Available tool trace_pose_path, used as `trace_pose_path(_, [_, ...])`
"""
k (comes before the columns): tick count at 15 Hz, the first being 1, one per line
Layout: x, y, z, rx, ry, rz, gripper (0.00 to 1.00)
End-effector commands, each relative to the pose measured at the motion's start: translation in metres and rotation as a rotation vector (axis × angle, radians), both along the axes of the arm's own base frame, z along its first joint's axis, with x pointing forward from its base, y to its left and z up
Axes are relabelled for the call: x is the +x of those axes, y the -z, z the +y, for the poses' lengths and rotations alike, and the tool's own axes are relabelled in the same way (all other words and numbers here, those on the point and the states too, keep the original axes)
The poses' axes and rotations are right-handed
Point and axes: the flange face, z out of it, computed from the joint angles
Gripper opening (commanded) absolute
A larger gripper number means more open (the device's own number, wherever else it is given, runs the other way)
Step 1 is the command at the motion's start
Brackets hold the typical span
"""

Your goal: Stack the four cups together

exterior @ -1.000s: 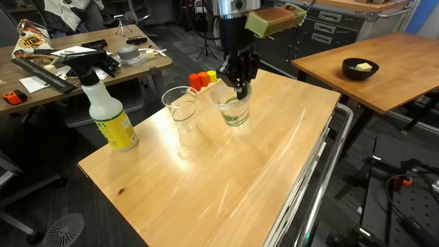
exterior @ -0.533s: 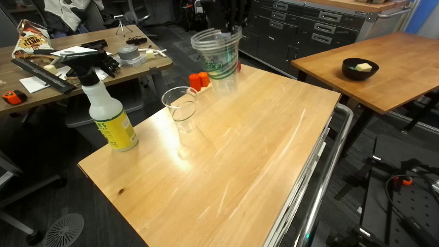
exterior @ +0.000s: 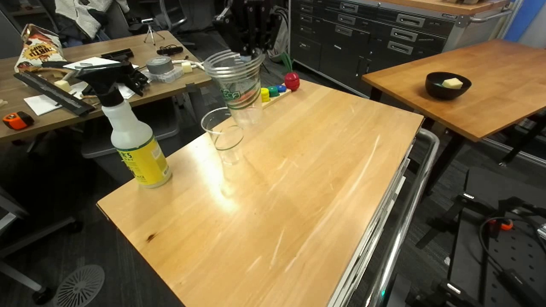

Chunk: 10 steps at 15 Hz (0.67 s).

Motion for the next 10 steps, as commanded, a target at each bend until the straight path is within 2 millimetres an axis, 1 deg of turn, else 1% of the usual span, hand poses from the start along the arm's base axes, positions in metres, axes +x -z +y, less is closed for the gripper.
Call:
trace_pose_path(1, [0.027,0.002,0.019,0.019,-0.02,-0.021,0.02])
trace_pose_path(3, [0.032,-0.002,0.025,0.026,-0.043,-0.031,0.02])
trace_pose_path(5, [0.035,-0.007,0.028,0.024,-0.061,-0.043,0.02])
trace_pose_path(7, [0.037,-0.011,0.026,0.025,-0.067,-0.054,0.02])
trace_pose_path(10, [0.04,-0.006,0.02,0.02,-0.063,-0.054,0.02])
